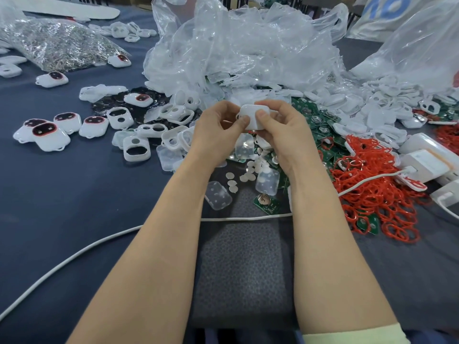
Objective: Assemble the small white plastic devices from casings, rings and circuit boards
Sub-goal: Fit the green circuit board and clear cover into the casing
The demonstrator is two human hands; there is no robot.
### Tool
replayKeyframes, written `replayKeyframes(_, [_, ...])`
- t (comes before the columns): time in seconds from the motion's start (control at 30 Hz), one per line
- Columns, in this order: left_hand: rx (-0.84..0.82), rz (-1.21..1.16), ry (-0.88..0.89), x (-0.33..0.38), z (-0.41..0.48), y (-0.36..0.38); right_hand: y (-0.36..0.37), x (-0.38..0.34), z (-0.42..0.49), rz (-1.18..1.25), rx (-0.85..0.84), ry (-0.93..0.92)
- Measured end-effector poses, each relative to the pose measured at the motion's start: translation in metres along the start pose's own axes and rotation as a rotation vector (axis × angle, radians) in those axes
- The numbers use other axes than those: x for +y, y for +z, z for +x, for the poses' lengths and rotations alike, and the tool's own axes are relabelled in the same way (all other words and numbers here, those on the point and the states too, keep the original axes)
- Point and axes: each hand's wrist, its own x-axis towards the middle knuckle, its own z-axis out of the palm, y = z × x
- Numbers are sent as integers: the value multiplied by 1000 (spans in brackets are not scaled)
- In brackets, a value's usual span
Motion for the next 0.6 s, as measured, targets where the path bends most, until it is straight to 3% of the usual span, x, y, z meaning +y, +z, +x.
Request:
replayKeyframes(0.17, [13, 12, 35, -1, 0, 0, 3, 0, -2, -4, 34, 8])
replayKeyframes(0.37, [-5, 159, 111, -5, 2, 3, 0, -1, -3, -375, -38, -67])
replayKeyframes(0.6, [-17, -172, 1, -2, -1, 1, 1, -1, -3, -133, -2, -58])
